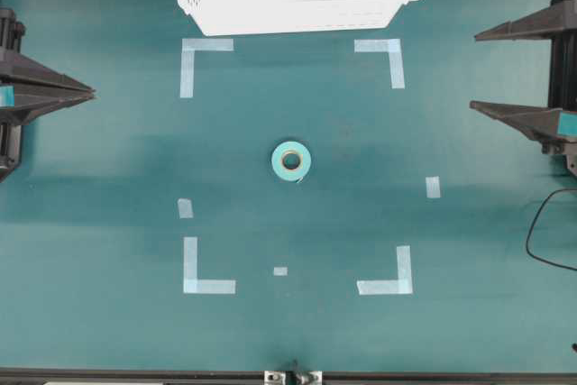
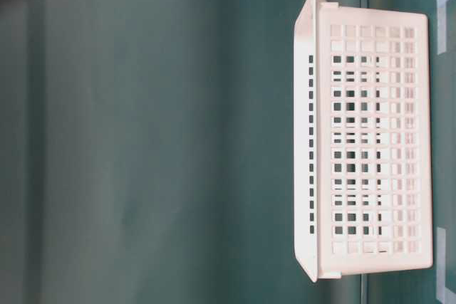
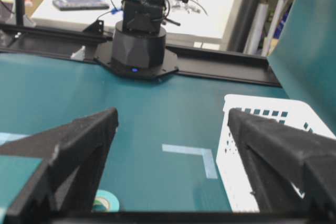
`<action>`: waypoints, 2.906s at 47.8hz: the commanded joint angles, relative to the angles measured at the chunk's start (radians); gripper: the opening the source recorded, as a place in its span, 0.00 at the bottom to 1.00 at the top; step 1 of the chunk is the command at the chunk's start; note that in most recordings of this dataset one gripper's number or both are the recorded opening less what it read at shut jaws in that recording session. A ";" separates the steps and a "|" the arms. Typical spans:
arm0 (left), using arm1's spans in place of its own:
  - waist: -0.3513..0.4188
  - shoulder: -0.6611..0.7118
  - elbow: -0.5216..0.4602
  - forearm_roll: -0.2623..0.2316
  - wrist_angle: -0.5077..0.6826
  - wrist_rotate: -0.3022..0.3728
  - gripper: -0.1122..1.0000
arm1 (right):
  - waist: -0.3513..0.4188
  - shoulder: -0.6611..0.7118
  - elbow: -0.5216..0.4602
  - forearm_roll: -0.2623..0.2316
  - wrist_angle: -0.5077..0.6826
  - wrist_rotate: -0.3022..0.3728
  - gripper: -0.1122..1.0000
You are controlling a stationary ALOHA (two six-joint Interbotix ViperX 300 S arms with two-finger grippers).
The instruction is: Put the tape in the middle into the white basket.
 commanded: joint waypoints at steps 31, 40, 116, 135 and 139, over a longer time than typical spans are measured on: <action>-0.002 -0.218 0.123 -0.003 0.215 -0.020 0.00 | -0.002 0.199 -0.028 0.006 -0.141 0.006 0.98; -0.002 -0.253 0.141 -0.003 0.295 -0.021 0.00 | -0.002 0.256 -0.049 0.006 -0.167 0.032 0.98; -0.002 -0.256 0.149 -0.003 0.282 -0.018 0.00 | 0.037 0.727 -0.242 0.000 -0.207 0.140 0.98; -0.002 -0.256 0.149 -0.003 0.282 -0.018 0.00 | 0.054 0.827 -0.296 0.002 -0.207 0.170 0.98; -0.002 -0.258 0.149 -0.002 0.282 -0.018 0.00 | 0.054 0.847 -0.310 0.002 -0.207 0.178 0.98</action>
